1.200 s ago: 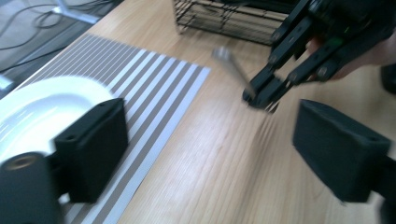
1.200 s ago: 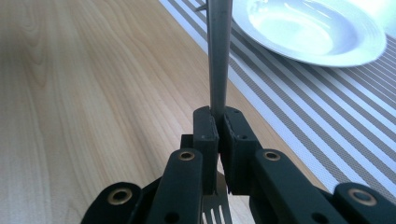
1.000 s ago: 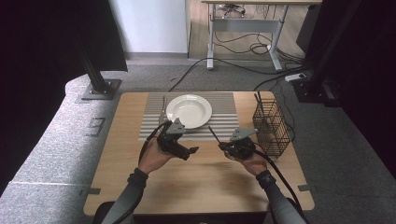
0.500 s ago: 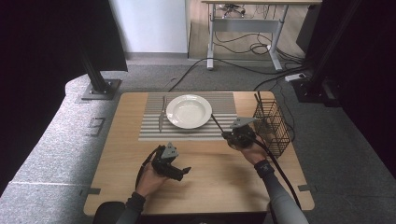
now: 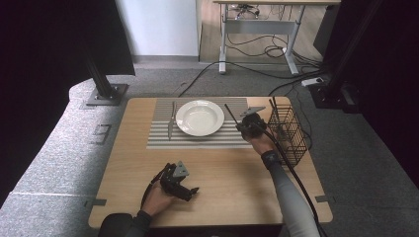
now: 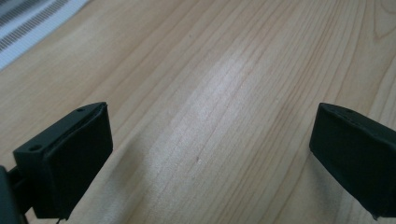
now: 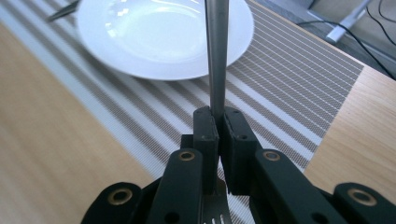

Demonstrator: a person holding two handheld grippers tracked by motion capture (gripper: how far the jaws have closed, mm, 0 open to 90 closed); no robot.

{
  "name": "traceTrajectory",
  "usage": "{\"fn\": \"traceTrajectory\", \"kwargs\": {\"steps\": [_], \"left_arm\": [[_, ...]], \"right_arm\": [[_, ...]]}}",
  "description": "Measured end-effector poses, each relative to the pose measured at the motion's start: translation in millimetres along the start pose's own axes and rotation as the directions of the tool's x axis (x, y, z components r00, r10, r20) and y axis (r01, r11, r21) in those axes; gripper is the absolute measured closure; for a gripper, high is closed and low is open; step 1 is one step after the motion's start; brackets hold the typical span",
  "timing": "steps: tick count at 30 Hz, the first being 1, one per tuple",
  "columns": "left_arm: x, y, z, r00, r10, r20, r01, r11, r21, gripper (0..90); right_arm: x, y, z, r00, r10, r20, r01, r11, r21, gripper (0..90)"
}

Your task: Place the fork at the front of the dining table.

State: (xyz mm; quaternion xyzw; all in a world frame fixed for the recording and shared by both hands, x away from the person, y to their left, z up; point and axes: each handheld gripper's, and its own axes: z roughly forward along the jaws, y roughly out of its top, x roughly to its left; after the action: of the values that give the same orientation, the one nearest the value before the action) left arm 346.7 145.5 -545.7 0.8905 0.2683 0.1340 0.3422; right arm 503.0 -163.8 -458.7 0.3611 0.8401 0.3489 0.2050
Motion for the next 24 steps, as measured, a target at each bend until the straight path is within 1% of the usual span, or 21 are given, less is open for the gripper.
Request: {"fn": "traceTrajectory", "kwargs": {"steps": [2,3,4,6,7,8,13,14,15,16,19,20,22,24], "left_arm": [[-0.3,-0.9,1.4,1.0000,0.005,-0.002,-0.005,0.9999,0.009,0.0],[-0.5,-1.3,2.5,1.0000,0.008,0.000,-0.008,0.9999,0.013,0.0],[-0.6,-1.1,2.5,1.0000,0.007,0.003,-0.007,0.9999,0.013,0.0],[-0.7,-1.0,2.7,1.0000,0.009,0.003,-0.009,0.9999,0.014,0.0],[-0.4,-0.9,2.8,0.9999,0.010,0.005,-0.010,0.9998,0.017,0.0],[-0.4,-0.9,2.8,0.9999,0.010,0.005,-0.010,0.9998,0.017,0.0],[1.1,-0.9,3.7,0.9994,-0.012,0.031,0.011,0.9996,0.027,0.0],[1.2,-0.9,3.8,0.9993,-0.014,0.033,0.013,0.9995,0.028,0.0],[1.5,-0.8,3.8,0.9993,-0.014,0.034,0.013,0.9995,0.029,0.0],[1.8,-0.8,3.9,0.9992,-0.016,0.036,0.015,0.9994,0.030,0.0],[2.3,-0.8,4.0,0.9990,-0.021,0.040,0.020,0.9993,0.033,0.0],[2.5,-0.8,4.0,0.9989,-0.023,0.042,0.021,0.9992,0.035,0.0],[2.8,-0.8,4.2,0.9987,-0.025,0.044,0.023,0.9991,0.034,0.0],[3.3,-0.7,4.3,0.9985,-0.026,0.048,0.025,0.9990,0.037,0.0]], "right_arm": [[-1.7,1.7,3.1,1.0000,0.003,0.007,-0.003,1.0000,0.007,84.5],[-5.0,4.0,8.6,0.9998,0.003,0.022,-0.003,0.9999,0.016,84.5],[-10.0,7.5,17.3,0.9992,0.013,0.037,-0.015,0.9993,0.033,84.5],[-12.0,8.7,20.5,0.9991,0.012,0.041,-0.014,0.9991,0.039,84.5],[-17.0,11.7,30.5,0.9982,0.023,0.055,-0.026,0.9982,0.055,84.5],[-17.0,11.7,30.5,0.9982,0.023,0.055,-0.026,0.9982,0.055,84.5],[-27.6,15.2,52.9,0.9953,0.043,0.087,-0.051,0.9949,0.087,84.5],[-30.2,15.2,56.8,0.9944,0.050,0.093,-0.059,0.9940,0.092,84.5],[-36.2,14.4,64.7,0.9927,0.069,0.099,-0.080,0.9913,0.105,84.5],[-36.2,14.4,64.7,0.9927,0.069,0.099,-0.080,0.9913,0.105,84.5],[-44.1,12.0,75.5,0.9890,0.092,0.116,-0.107,0.9850,0.135,84.5],[-48.6,9.8,81.5,0.9869,0.101,0.126,-0.119,0.9818,0.148,84.5],[-50.4,8.8,83.3,0.9866,0.101,0.128,-0.120,0.9812,0.151,84.5],[-54.5,6.0,88.3,0.9847,0.113,0.133,-0.134,0.9780,0.160,84.5]]}}
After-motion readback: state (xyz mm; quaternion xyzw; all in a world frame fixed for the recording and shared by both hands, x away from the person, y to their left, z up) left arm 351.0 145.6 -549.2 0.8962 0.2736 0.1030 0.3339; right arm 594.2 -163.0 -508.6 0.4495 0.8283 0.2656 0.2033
